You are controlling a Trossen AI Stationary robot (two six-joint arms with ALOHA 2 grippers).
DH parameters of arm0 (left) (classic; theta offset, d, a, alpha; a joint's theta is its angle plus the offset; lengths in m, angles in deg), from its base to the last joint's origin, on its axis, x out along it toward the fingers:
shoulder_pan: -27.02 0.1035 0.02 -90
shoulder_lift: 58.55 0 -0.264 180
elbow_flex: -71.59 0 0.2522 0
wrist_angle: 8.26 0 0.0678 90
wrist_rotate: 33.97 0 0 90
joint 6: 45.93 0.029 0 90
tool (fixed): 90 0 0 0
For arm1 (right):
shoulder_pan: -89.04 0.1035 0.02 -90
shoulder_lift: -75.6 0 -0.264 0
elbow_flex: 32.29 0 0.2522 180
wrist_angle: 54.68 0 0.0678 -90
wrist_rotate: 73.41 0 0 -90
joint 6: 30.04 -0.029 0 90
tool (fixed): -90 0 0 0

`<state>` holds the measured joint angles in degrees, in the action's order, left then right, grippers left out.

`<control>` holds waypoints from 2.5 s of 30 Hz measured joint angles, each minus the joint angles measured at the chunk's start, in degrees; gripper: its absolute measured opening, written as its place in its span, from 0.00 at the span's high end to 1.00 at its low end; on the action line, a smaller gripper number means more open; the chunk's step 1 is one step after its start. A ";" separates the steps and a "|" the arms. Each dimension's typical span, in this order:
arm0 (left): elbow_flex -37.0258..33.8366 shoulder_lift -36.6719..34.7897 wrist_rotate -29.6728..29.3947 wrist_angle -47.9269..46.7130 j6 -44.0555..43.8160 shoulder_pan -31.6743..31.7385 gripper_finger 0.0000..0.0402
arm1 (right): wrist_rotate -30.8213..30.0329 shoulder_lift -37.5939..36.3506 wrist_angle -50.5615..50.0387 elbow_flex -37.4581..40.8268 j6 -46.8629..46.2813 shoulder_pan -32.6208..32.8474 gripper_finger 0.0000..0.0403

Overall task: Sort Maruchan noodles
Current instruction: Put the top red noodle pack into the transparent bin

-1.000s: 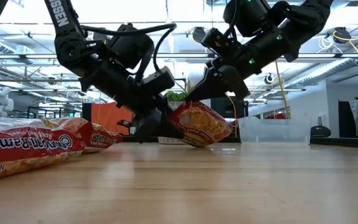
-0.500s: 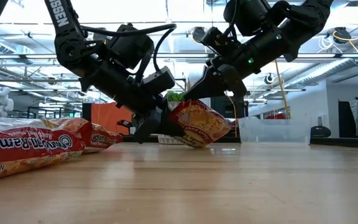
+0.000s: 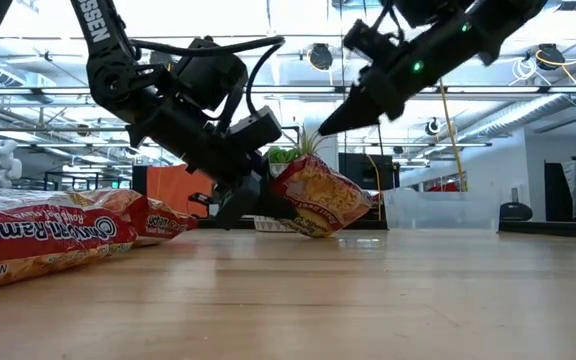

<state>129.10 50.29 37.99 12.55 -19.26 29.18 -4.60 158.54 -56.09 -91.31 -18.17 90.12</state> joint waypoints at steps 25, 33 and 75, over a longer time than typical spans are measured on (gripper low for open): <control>0.07 -5.81 1.80 -1.35 -6.29 0.00 0.64 | 5.14 -2.15 -7.92 0.00 -3.31 0.13 0.29; 0.39 -5.81 6.67 -1.44 -6.51 -0.03 0.64 | 4.91 6.01 0.11 0.03 1.69 -0.04 0.30; 0.60 -15.02 -12.49 -6.15 -9.53 -6.93 0.20 | -4.68 -2.31 -8.62 0.07 3.26 -0.68 0.67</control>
<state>129.69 35.27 25.50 6.40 -28.78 22.24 -9.28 156.23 -64.70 -91.24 -14.91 89.44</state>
